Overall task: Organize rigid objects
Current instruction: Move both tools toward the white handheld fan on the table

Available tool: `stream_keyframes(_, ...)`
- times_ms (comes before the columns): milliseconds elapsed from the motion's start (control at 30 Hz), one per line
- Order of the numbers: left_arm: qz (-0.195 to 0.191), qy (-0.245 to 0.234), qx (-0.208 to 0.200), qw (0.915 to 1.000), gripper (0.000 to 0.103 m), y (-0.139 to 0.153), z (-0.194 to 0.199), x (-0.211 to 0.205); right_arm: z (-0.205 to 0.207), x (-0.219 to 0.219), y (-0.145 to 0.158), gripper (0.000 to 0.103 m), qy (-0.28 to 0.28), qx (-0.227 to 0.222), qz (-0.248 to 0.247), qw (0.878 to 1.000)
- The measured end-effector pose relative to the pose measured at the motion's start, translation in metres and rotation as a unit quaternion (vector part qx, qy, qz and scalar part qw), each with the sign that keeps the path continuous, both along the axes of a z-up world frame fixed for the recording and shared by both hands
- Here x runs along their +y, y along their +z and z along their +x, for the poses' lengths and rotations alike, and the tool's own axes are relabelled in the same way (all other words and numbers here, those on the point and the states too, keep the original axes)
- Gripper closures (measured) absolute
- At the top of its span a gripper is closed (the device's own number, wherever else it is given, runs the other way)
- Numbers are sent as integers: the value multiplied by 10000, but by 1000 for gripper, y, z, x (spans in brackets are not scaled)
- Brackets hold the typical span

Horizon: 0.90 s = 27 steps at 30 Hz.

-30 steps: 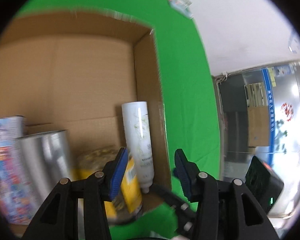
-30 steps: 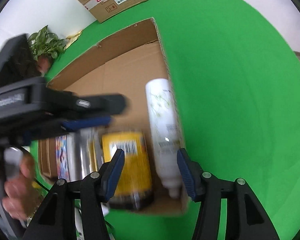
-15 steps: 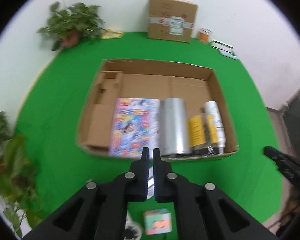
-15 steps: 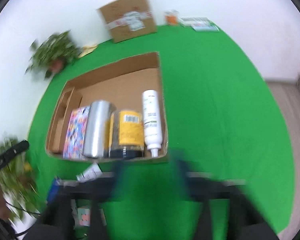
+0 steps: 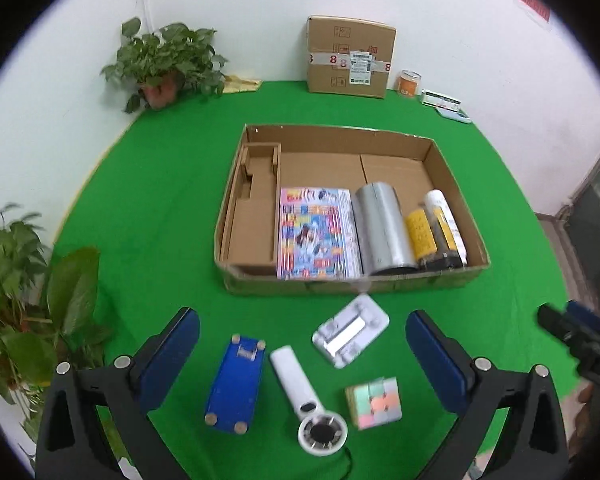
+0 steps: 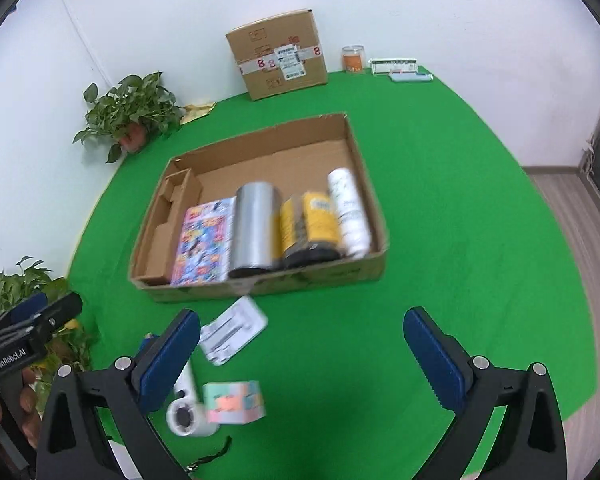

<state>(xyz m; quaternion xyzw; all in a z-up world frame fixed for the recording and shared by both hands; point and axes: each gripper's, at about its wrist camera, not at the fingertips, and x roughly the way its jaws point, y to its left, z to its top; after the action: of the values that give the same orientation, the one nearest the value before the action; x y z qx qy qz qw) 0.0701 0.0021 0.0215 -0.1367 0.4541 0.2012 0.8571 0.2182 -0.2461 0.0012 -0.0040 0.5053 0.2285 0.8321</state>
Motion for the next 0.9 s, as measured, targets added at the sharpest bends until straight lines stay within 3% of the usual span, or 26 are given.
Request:
stream_keyframes(233, -793, 219, 83, 9966, 1, -29, -62, 31, -87, 55, -26, 1, 891, 467, -382, 9942)
stream_keyframes(400, -876, 423, 111, 9952, 1, -37, -87, 43, -136, 90, -39, 1, 1660, 449, -697, 9826)
stream_keyframes(567, -667, 346, 170, 9970, 1, -41, -100, 43, -157, 107, -48, 1, 1809, 322, -1005, 9778)
stream_keyframes(767, -719, 104, 501, 9961, 1, -64, -99, 38, -166, 113, -62, 1, 1780, 483, -981, 9779)
stream_keyframes(900, -832, 53, 715, 9940, 1, -82, -97, 38, -162, 109, -82, 7, 1666, 650, -1018, 9786)
